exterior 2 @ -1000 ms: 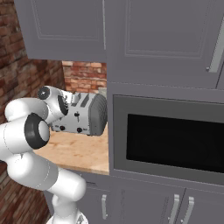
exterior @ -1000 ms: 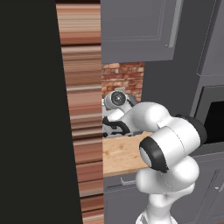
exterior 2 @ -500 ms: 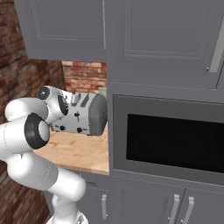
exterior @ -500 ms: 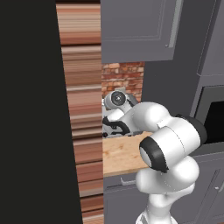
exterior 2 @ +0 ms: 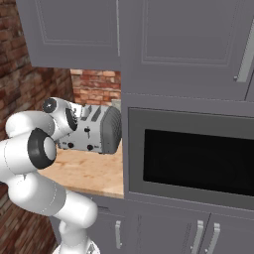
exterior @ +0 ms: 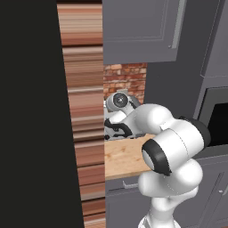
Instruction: Start the toaster. Once the lever pops up, take the bread to the plate on the dining counter.
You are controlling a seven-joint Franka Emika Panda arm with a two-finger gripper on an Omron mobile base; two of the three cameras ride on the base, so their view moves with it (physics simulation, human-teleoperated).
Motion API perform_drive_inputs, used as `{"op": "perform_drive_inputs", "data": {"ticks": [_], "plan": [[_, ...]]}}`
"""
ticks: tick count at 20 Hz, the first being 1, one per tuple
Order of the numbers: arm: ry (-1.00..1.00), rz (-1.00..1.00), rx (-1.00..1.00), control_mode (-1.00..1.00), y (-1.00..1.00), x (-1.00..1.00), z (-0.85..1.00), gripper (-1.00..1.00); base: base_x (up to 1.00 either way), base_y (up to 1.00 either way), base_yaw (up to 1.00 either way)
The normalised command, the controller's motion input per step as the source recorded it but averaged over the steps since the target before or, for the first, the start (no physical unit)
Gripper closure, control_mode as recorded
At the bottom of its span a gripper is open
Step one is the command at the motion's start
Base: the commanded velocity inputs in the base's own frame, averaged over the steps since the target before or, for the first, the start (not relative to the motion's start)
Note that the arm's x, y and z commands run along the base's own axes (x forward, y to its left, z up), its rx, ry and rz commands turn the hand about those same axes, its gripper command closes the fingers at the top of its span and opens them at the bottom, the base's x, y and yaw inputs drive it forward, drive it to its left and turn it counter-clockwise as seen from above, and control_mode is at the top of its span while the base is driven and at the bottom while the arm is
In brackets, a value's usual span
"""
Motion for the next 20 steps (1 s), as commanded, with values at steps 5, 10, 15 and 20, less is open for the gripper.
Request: {"op": "perform_drive_inputs", "data": {"ticks": [5, 10, 15, 20], "plan": [[0.00, 0.00, 0.00, -1.00, 0.00, 0.00, 0.00, -1.00, 0.00, 0.00, 0.00], [0.00, 0.00, 0.00, -1.00, 0.00, 0.00, 0.00, -1.00, 0.00, 0.00, 0.00], [0.00, 0.00, 0.00, -1.00, 0.00, 0.00, 0.00, -1.00, 0.00, 0.00, 0.00], [0.00, 0.00, 0.00, -1.00, 0.00, 0.00, 0.00, -1.00, 0.00, 0.00, 0.00]]}}
